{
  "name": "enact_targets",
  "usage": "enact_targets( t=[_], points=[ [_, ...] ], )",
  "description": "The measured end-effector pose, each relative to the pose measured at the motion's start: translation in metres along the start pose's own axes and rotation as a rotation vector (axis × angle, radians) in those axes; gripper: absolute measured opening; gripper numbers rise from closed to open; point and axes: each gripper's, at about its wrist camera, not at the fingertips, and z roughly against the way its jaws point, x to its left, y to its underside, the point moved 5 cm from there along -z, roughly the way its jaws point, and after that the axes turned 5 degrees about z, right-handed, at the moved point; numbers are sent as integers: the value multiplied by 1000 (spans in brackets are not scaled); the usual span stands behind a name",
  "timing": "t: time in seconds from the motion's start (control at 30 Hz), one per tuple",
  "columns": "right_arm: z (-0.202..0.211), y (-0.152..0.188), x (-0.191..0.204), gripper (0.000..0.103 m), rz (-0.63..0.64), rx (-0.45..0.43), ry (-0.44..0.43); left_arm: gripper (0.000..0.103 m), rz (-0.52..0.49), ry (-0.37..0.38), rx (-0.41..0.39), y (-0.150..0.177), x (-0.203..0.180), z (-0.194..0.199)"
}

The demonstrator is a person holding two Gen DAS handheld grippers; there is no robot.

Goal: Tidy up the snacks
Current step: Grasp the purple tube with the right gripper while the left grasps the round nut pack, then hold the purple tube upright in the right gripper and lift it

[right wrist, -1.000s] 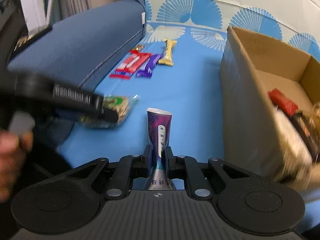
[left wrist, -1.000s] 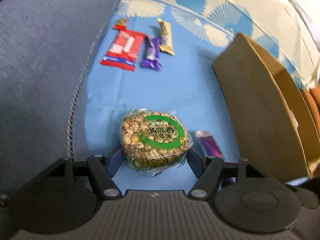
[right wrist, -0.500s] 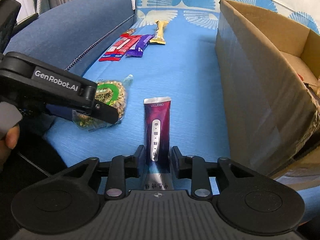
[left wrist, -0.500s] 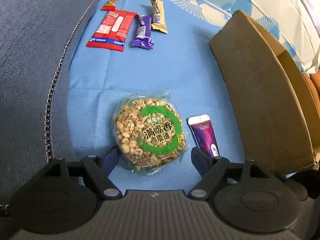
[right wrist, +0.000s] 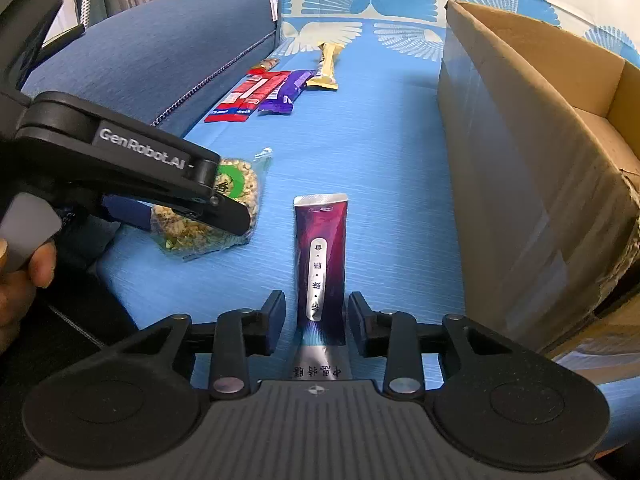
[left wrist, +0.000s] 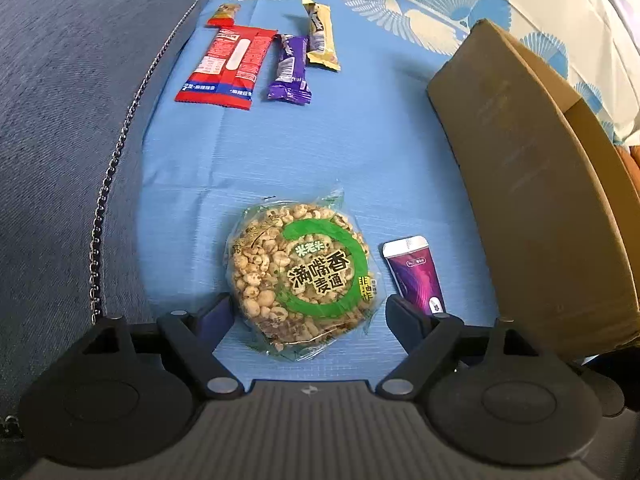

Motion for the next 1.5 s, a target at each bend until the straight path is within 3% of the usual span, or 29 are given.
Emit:
enact_targets(
  t=[0.33,0.6,1.3,1.5],
  points=[
    [0,1,1,40,6,-1,-6,93,4,9,8,0,0,-1],
    [-2,1,5,45,25,-3,-4,94,-8,-33,-23,-4,-8,-6],
    [0,3,6,44,48,-8,24,94,-73,-115,-32,-2,-18,-15],
    [1,3,5,39,48,-10,36,94,-62,-104,-34,-3,-17,-14]
  ],
)
